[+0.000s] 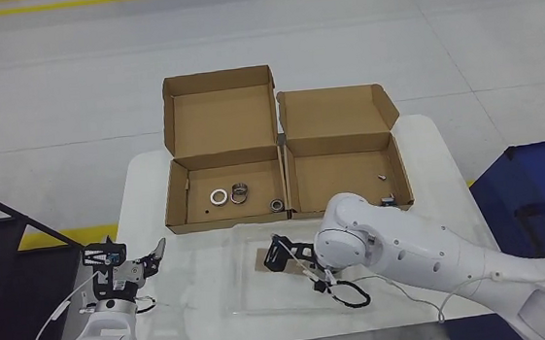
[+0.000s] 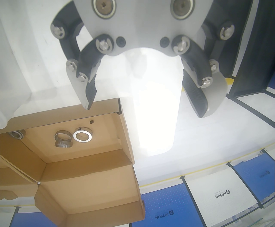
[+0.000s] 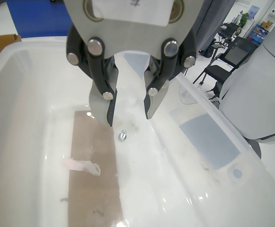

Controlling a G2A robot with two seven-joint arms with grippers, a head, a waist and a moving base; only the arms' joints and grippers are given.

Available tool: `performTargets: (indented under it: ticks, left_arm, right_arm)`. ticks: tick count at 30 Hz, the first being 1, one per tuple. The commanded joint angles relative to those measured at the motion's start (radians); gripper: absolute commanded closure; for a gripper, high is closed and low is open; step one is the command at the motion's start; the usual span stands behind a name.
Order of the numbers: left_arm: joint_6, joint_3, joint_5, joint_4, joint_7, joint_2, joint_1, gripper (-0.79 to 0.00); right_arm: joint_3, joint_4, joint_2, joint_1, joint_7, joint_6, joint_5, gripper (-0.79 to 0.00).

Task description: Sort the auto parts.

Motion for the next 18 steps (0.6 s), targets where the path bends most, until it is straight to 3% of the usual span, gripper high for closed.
performTargets:
  ticks: [1,18]
  left_arm:
    - [0.000,0.000,0.000,0.000,0.000,0.000,0.000,-0.785]
    - [0.000,0.000,0.000,0.000,0.000,0.000,0.000,-0.785]
  right_arm:
    - [-0.009,0.007,-0.007,0.001,0.003,0.006,-0.020,-0.271]
    - [-0.065,0.090,-0.083,0.016,0.009,0.019,-0.064,-0.252]
